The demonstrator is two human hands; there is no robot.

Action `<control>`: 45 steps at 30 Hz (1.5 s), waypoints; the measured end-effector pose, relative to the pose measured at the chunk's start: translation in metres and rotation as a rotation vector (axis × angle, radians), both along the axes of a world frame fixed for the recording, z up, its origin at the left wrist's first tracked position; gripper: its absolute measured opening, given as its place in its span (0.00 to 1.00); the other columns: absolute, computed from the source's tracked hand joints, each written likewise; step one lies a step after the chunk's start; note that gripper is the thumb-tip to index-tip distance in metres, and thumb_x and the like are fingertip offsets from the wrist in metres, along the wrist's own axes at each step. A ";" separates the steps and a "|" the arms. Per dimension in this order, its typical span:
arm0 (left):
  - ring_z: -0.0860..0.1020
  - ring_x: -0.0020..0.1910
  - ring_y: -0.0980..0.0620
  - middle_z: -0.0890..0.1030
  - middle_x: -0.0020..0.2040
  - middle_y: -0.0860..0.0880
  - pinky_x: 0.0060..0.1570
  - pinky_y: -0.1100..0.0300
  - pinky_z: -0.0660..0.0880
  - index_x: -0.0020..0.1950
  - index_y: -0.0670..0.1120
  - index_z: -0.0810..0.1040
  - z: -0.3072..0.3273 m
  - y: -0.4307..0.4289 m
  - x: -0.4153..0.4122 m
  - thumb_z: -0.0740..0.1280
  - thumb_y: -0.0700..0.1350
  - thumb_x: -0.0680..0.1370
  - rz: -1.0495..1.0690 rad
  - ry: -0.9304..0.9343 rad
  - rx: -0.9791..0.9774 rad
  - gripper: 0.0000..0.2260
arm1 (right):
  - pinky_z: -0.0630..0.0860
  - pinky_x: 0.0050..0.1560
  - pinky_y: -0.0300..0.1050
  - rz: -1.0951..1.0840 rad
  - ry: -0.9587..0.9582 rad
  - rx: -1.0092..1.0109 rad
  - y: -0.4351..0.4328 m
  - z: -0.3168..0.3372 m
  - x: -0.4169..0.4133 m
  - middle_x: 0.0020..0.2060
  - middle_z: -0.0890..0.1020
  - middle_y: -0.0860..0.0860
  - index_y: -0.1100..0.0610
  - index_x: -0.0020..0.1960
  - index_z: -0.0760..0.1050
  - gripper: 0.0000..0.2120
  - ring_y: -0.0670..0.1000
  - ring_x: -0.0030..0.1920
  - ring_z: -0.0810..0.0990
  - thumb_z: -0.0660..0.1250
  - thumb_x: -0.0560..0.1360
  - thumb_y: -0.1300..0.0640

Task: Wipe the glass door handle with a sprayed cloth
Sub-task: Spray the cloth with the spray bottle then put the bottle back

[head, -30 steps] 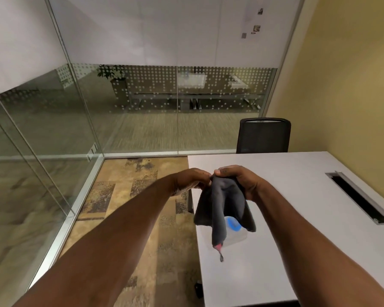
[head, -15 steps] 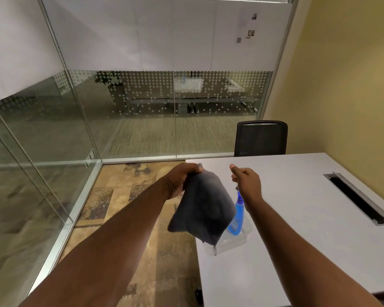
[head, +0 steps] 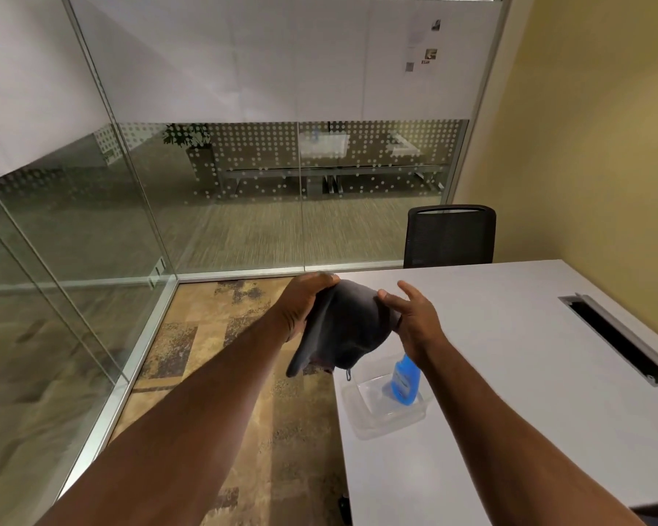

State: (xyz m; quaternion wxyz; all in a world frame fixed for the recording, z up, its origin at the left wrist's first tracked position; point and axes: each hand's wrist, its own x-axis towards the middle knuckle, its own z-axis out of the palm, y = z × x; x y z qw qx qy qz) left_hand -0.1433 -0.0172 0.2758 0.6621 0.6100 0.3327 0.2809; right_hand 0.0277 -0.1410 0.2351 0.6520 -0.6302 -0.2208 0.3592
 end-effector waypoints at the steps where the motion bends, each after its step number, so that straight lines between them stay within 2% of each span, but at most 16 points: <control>1: 0.78 0.46 0.48 0.82 0.45 0.45 0.49 0.54 0.73 0.51 0.42 0.83 -0.002 0.003 0.001 0.69 0.48 0.80 0.011 0.012 0.022 0.10 | 0.74 0.70 0.62 -0.018 -0.025 0.016 0.000 0.001 0.000 0.76 0.70 0.57 0.51 0.78 0.66 0.34 0.65 0.73 0.71 0.75 0.76 0.52; 3: 0.78 0.45 0.50 0.82 0.43 0.46 0.47 0.56 0.74 0.53 0.38 0.82 -0.006 0.007 0.003 0.69 0.49 0.81 0.046 0.024 0.045 0.14 | 0.72 0.72 0.65 -0.015 -0.063 0.064 0.001 0.001 0.002 0.76 0.71 0.56 0.46 0.77 0.68 0.35 0.64 0.73 0.71 0.77 0.74 0.52; 6: 0.77 0.41 0.51 0.81 0.40 0.48 0.42 0.59 0.74 0.52 0.40 0.81 -0.006 0.008 0.009 0.68 0.50 0.82 0.137 0.021 0.032 0.13 | 0.74 0.70 0.63 0.089 -0.036 0.129 0.001 0.001 0.001 0.69 0.75 0.55 0.45 0.72 0.74 0.32 0.62 0.69 0.75 0.79 0.71 0.60; 10: 0.81 0.51 0.49 0.83 0.52 0.49 0.45 0.60 0.75 0.61 0.44 0.80 -0.007 0.014 0.012 0.70 0.52 0.80 0.195 0.099 0.124 0.15 | 0.76 0.69 0.61 0.076 -0.177 0.064 0.005 0.003 -0.002 0.67 0.78 0.54 0.50 0.70 0.76 0.28 0.61 0.67 0.77 0.77 0.72 0.65; 14: 0.79 0.53 0.59 0.80 0.58 0.49 0.45 0.72 0.76 0.77 0.50 0.67 -0.006 0.019 0.003 0.76 0.46 0.77 0.022 0.092 0.221 0.32 | 0.75 0.69 0.53 0.013 -0.246 0.049 0.005 0.012 0.002 0.68 0.79 0.54 0.56 0.72 0.75 0.25 0.58 0.68 0.77 0.74 0.76 0.62; 16: 0.81 0.58 0.55 0.81 0.62 0.46 0.51 0.71 0.77 0.78 0.48 0.66 -0.011 0.023 0.001 0.78 0.40 0.74 -0.081 0.157 0.331 0.36 | 0.75 0.66 0.48 0.042 -0.259 0.053 0.005 0.018 0.006 0.70 0.77 0.53 0.57 0.74 0.73 0.29 0.56 0.69 0.75 0.75 0.75 0.65; 19: 0.80 0.59 0.53 0.84 0.60 0.50 0.60 0.59 0.76 0.69 0.50 0.79 -0.016 0.028 0.001 0.79 0.44 0.71 -0.058 0.388 0.664 0.26 | 0.76 0.65 0.49 0.095 -0.399 -0.061 0.006 0.026 0.009 0.71 0.76 0.53 0.55 0.75 0.71 0.34 0.56 0.69 0.75 0.75 0.72 0.69; 22: 0.79 0.44 0.58 0.83 0.42 0.56 0.49 0.55 0.77 0.50 0.51 0.85 -0.018 0.026 0.002 0.76 0.51 0.70 -0.013 0.469 0.805 0.10 | 0.75 0.68 0.54 0.091 -0.623 -0.196 0.009 0.029 0.011 0.68 0.78 0.54 0.55 0.73 0.72 0.29 0.57 0.67 0.77 0.75 0.74 0.66; 24: 0.75 0.42 0.58 0.79 0.41 0.56 0.43 0.59 0.71 0.46 0.48 0.84 -0.019 0.022 0.004 0.76 0.48 0.72 0.041 0.444 0.810 0.07 | 0.78 0.64 0.52 0.071 -0.698 -0.186 0.010 0.029 0.012 0.61 0.83 0.54 0.55 0.67 0.78 0.20 0.57 0.62 0.81 0.74 0.76 0.63; 26: 0.74 0.44 0.56 0.77 0.45 0.52 0.42 0.63 0.68 0.49 0.45 0.82 -0.019 0.021 0.006 0.76 0.45 0.74 0.093 0.393 0.768 0.08 | 0.82 0.54 0.46 0.047 -0.748 -0.146 0.010 0.029 0.013 0.49 0.84 0.52 0.56 0.55 0.82 0.08 0.54 0.53 0.83 0.73 0.77 0.60; 28: 0.76 0.48 0.52 0.79 0.50 0.48 0.44 0.62 0.70 0.55 0.43 0.79 -0.015 0.019 0.007 0.72 0.44 0.78 0.080 0.310 0.644 0.08 | 0.78 0.49 0.39 0.018 -0.772 -0.094 0.009 0.029 0.014 0.46 0.81 0.49 0.57 0.48 0.81 0.04 0.49 0.50 0.80 0.74 0.76 0.57; 30: 0.78 0.52 0.48 0.81 0.53 0.45 0.48 0.60 0.75 0.59 0.42 0.78 -0.008 0.018 0.008 0.69 0.42 0.81 0.036 0.204 0.467 0.09 | 0.76 0.54 0.41 0.026 -0.701 -0.042 0.010 0.027 0.016 0.53 0.79 0.48 0.57 0.51 0.79 0.08 0.48 0.55 0.78 0.74 0.76 0.54; 33: 0.81 0.57 0.44 0.82 0.57 0.42 0.56 0.49 0.79 0.62 0.44 0.77 -0.002 0.012 0.012 0.66 0.43 0.83 0.022 0.093 0.279 0.09 | 0.79 0.51 0.47 0.036 -0.488 0.010 0.012 0.026 0.014 0.51 0.83 0.51 0.56 0.57 0.78 0.12 0.54 0.54 0.82 0.70 0.79 0.50; 38: 0.83 0.46 0.52 0.84 0.52 0.46 0.37 0.63 0.79 0.61 0.45 0.79 0.001 0.001 0.013 0.67 0.46 0.83 -0.004 -0.065 0.031 0.09 | 0.81 0.55 0.50 -0.060 -0.338 0.102 0.015 0.027 0.010 0.50 0.85 0.49 0.53 0.57 0.80 0.11 0.53 0.54 0.83 0.71 0.79 0.48; 42: 0.84 0.56 0.43 0.85 0.58 0.42 0.59 0.49 0.80 0.63 0.41 0.80 -0.011 -0.004 0.010 0.75 0.51 0.72 -0.137 -0.120 -0.169 0.23 | 0.82 0.59 0.54 -0.075 -0.258 0.140 0.017 0.027 0.011 0.50 0.87 0.49 0.49 0.55 0.81 0.08 0.53 0.54 0.85 0.72 0.78 0.48; 45: 0.83 0.58 0.42 0.85 0.58 0.41 0.62 0.47 0.79 0.63 0.40 0.79 -0.019 -0.009 0.009 0.74 0.49 0.71 -0.207 -0.107 -0.254 0.23 | 0.82 0.59 0.55 -0.063 -0.224 0.165 0.018 0.027 0.013 0.51 0.87 0.51 0.50 0.56 0.82 0.08 0.54 0.55 0.85 0.71 0.79 0.48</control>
